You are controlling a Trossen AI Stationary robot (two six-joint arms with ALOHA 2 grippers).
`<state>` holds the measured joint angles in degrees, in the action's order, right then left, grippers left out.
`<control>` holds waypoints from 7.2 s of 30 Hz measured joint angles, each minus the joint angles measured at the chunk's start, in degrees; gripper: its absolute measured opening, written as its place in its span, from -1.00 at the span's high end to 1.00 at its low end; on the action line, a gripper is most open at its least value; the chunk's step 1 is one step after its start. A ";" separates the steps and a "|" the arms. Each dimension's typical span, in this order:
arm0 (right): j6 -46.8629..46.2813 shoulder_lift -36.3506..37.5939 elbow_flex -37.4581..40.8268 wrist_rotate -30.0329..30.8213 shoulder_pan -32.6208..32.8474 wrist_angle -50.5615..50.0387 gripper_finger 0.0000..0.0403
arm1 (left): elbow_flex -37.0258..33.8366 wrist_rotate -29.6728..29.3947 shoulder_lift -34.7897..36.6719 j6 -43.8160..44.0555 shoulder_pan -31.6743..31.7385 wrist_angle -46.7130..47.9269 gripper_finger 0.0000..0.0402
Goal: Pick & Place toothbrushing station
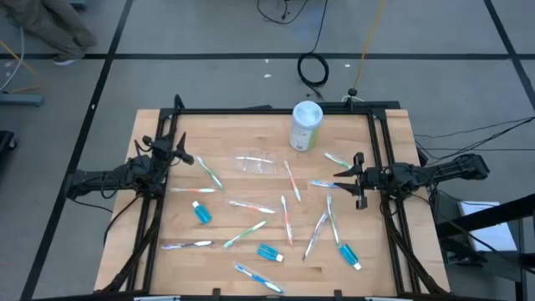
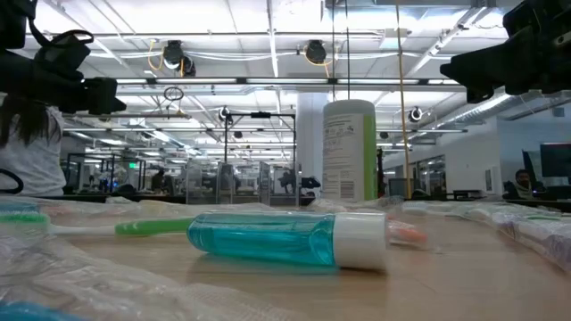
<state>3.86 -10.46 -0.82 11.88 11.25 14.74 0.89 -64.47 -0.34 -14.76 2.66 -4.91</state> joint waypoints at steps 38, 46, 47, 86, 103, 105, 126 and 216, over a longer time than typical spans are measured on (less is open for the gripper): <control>1.61 -0.15 0.02 -5.91 0.01 6.91 0.43 | -0.01 0.10 -0.01 16.30 -0.18 0.73 0.15; 17.27 -0.15 0.02 6.22 -0.05 19.85 0.43 | 0.00 2.05 -0.01 21.62 -1.47 2.10 0.15; 17.16 -0.21 0.02 7.44 -0.06 21.38 0.43 | 0.00 2.16 0.00 22.23 -1.56 2.00 0.15; 4.32 -40.99 -13.60 13.35 -18.79 33.51 0.43 | 26.78 34.97 -52.97 81.99 -1.57 39.12 0.15; 2.65 -40.98 -13.66 13.34 -21.03 33.88 0.43 | 23.63 35.29 -66.81 98.33 1.96 36.77 0.15; 2.60 -40.98 -13.68 13.34 -21.03 33.88 0.43 | 23.63 35.03 -67.64 96.65 2.80 34.83 0.15; 2.77 -40.98 -13.68 13.39 -21.03 33.88 0.43 | 23.69 39.54 -75.06 89.78 9.97 30.25 0.46; 3.47 -40.96 -13.68 13.51 -21.03 34.75 0.43 | 23.63 5.19 -93.55 -2.66 -1.34 -71.43 0.83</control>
<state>7.33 -51.42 -14.50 25.39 -9.78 49.50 24.51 -59.27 -93.89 -17.43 1.31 -76.33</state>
